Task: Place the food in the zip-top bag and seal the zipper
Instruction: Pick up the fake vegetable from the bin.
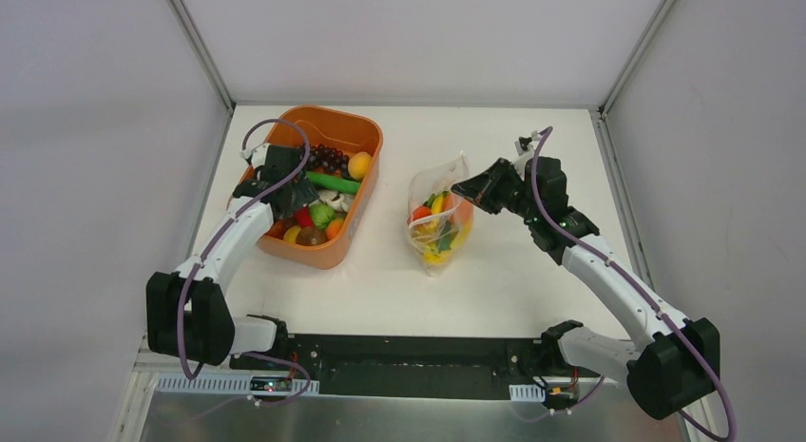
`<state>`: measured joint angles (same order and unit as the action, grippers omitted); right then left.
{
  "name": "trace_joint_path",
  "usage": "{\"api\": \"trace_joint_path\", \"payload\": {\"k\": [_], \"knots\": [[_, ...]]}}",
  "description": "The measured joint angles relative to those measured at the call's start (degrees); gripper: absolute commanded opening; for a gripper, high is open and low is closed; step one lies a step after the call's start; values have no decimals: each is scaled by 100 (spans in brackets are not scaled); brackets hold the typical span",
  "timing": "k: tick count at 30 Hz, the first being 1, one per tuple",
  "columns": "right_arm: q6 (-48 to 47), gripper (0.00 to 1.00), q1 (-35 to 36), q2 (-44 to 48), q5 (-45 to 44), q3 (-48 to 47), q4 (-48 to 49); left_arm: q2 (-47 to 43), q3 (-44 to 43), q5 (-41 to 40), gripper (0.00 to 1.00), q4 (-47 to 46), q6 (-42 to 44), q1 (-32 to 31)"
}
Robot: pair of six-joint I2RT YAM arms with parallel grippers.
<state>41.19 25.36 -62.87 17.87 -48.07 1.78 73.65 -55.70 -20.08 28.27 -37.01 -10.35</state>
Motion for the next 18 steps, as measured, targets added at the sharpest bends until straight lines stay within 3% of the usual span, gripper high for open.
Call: {"api": "trace_joint_path", "payload": {"k": [2, 6, 10, 18], "knots": [[11, 0, 0, 0, 2, 2, 2, 153, -2, 33, 74, -44, -17, 9], [13, 0, 0, 0, 2, 2, 9, 444, -4, 107, 40, -114, -107, 35], [13, 0, 0, 0, 0, 2, 11, 474, 2, 345, 20, -160, -109, 70], [13, 0, 0, 0, 7, 20, 17, -452, 173, 568, 13, -291, 39, 70]]}}
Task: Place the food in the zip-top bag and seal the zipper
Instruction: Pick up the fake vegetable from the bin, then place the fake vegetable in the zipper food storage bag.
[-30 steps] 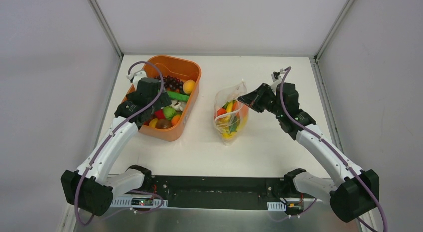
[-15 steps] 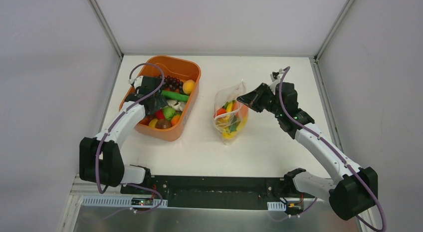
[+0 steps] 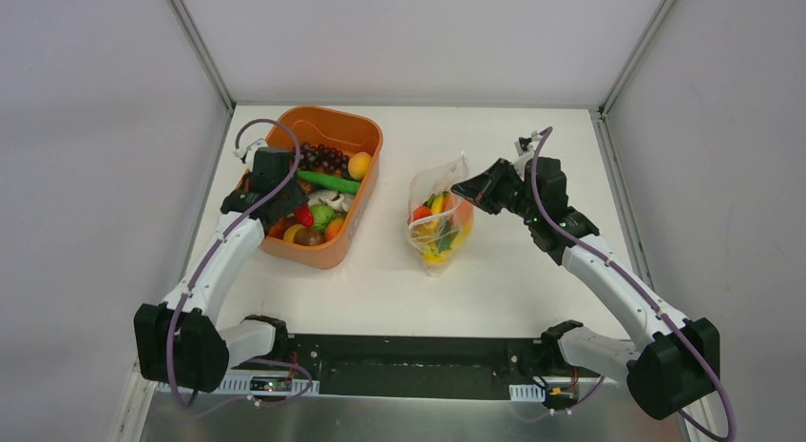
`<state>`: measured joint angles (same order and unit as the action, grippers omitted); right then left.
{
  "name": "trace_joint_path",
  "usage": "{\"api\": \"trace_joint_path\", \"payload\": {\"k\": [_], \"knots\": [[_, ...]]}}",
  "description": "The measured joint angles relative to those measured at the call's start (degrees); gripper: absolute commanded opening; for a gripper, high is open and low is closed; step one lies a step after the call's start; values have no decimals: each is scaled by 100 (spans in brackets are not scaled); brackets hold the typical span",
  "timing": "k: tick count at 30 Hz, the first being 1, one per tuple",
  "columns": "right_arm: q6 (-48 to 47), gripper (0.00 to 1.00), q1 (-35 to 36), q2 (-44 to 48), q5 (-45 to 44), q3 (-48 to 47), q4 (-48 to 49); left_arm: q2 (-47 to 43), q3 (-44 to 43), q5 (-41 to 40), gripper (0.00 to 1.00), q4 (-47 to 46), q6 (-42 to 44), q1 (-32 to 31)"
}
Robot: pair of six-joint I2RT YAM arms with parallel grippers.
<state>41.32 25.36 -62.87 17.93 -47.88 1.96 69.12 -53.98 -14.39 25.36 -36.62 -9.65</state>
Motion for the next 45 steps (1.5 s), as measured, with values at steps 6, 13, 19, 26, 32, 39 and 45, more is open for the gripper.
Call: {"api": "trace_joint_path", "payload": {"k": [6, 13, 19, 26, 32, 39, 45], "knots": [[7, 0, 0, -28, 42, 0, 31, -765, 81, 219, 7, -142, 142, 0], [26, 0, 0, -39, 61, 0, 44, -981, 245, 953, 2, -503, 345, 0], [46, 0, 0, -39, 61, 0, 46, -1088, 339, 2312, 0, -1075, 363, 0], [72, 0, 0, -39, 96, 0, 68, -1119, 116, 3528, 0, -1486, 363, -232], [72, 0, 0, -37, 127, 2, 87, -1088, -350, 3926, 0, -1781, 457, -1185], [87, 0, 0, 37, 151, 98, 133, -809, -444, 4033, 0, -2476, 413, -1784], [87, 0, 0, 79, 223, 111, 195, -378, -472, 3558, 0, -3276, 293, -2240]]}}
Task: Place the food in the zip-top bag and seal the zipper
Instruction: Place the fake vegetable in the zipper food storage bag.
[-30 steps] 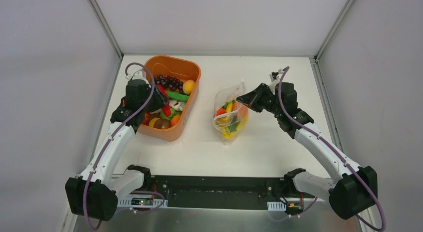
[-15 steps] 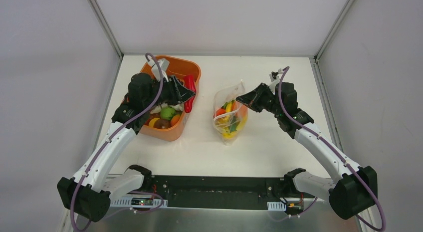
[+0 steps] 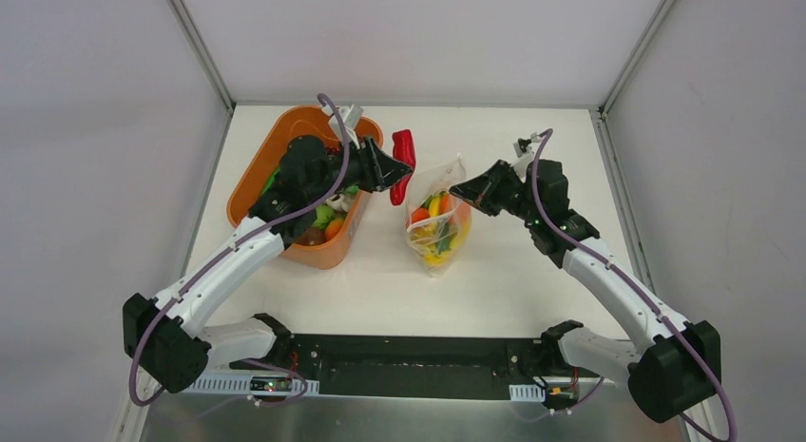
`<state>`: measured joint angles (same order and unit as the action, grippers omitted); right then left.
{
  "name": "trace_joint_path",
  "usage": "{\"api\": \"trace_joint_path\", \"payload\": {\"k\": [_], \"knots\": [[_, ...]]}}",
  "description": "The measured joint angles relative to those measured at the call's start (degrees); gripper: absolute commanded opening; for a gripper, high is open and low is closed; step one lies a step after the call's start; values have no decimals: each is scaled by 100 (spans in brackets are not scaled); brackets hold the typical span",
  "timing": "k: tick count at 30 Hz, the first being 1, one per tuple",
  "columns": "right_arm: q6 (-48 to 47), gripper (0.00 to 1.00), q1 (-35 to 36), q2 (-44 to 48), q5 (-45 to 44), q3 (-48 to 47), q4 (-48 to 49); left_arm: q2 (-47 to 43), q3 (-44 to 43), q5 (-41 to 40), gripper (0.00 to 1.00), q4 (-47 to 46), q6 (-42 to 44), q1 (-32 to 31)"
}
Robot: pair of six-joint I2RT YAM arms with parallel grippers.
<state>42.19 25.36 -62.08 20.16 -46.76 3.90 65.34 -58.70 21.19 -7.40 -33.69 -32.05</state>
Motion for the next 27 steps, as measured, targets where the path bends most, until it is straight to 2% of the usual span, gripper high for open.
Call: {"api": "trace_joint_path", "payload": {"k": [7, 14, 22, 27], "knots": [[0, 0, 0, 129, 7, 83, 28, 868, -470, -382, 0, -538, 7, -439], [22, 0, 0, 140, 7, 107, 37, 1268, -483, -789, 1, -966, 101, -872], [24, 0, 0, 140, 2, 111, 39, 1445, -457, -946, 19, -807, 448, -1038], [24, 0, 0, 155, -44, 116, 42, 1545, -448, -925, 38, -376, 629, -1047]]}}
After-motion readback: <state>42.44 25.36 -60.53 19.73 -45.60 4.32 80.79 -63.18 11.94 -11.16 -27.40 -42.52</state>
